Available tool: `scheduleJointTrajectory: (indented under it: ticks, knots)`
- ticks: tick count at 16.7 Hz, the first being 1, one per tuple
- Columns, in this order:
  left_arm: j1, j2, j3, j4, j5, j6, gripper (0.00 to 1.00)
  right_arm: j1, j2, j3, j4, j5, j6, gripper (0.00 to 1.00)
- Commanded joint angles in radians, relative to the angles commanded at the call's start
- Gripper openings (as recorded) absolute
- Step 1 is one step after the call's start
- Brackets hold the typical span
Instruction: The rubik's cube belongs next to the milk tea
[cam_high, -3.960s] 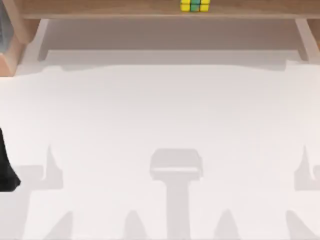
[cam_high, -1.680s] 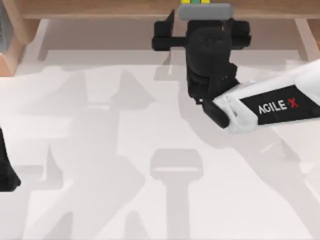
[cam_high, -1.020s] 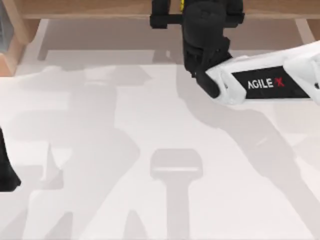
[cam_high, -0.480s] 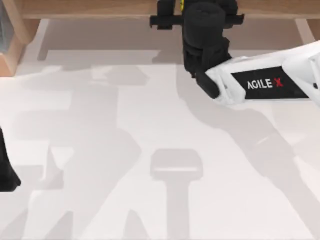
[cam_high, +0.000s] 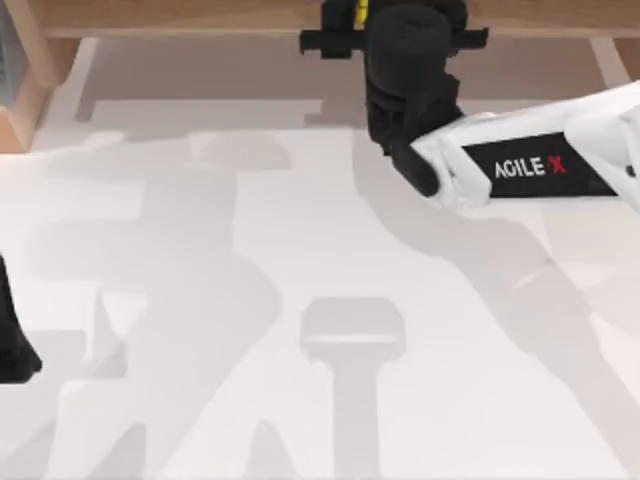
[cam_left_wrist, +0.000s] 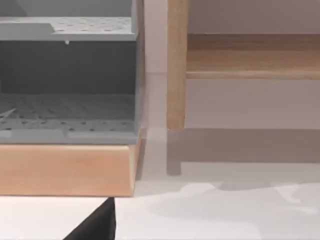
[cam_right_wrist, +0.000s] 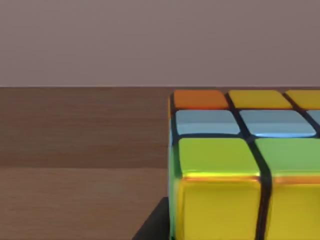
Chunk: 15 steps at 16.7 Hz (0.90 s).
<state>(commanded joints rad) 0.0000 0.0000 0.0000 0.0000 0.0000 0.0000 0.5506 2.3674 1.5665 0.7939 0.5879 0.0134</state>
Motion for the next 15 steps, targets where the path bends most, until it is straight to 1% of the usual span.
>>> scheduleJointTrajectory:
  ticks: [1, 10, 15]
  knots:
    - [0.000, 0.000, 0.000, 0.000, 0.000, 0.000, 1.00, 0.000, 0.000, 0.000, 0.000, 0.000, 0.000, 0.00]
    - [0.000, 0.000, 0.000, 0.000, 0.000, 0.000, 1.00, 0.004, -0.004, 0.000, 0.002, 0.000, 0.004, 0.00]
    - [0.000, 0.000, 0.000, 0.000, 0.000, 0.000, 1.00, 0.022, -0.062, -0.019, 0.045, 0.010, 0.045, 0.00]
